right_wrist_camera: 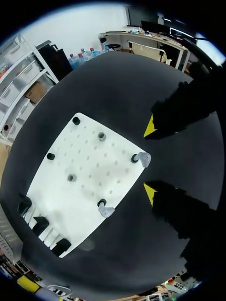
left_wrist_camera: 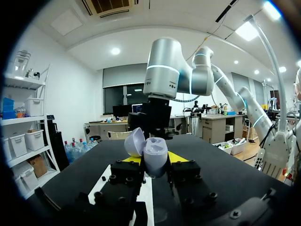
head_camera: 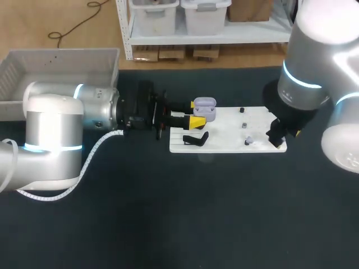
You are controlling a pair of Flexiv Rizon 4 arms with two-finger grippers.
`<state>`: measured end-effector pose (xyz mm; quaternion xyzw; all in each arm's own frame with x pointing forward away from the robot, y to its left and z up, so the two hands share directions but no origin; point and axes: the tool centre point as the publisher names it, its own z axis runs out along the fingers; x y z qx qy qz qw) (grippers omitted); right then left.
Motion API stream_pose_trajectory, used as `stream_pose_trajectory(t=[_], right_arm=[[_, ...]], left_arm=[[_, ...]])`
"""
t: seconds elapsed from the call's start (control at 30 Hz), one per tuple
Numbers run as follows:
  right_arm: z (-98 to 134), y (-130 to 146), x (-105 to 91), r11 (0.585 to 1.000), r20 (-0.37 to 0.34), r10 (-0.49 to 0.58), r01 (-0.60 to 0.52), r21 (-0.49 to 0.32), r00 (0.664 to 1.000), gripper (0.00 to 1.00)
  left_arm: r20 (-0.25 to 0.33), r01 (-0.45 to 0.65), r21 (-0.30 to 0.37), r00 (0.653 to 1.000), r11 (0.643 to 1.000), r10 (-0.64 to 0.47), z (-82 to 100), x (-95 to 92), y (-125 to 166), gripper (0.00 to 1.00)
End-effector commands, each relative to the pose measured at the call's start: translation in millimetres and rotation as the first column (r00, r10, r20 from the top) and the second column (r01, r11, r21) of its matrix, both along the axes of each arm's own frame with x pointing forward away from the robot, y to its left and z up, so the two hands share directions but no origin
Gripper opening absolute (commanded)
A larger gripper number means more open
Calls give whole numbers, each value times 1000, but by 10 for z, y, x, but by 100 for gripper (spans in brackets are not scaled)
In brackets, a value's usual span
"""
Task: Pick up each earbud case from the left stands, insert the matching earbuds, close the lid, and place the case in the box.
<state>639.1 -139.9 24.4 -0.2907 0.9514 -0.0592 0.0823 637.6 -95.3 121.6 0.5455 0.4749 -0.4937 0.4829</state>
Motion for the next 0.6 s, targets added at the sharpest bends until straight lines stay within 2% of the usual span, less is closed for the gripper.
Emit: stream_pose_trajectory(t=[0.03, 0.6], right_arm=[[-43, -20, -5, 1000, 27, -4, 5, -4, 1000, 50], [-96, -18, 56, 1000, 82, -19, 21, -19, 996, 39]], left_arm=[[1, -2, -1, 1000, 1000, 2, -6, -2, -2, 0], [1, -2, -1, 1000, 1000, 2, -6, -2, -2, 0]])
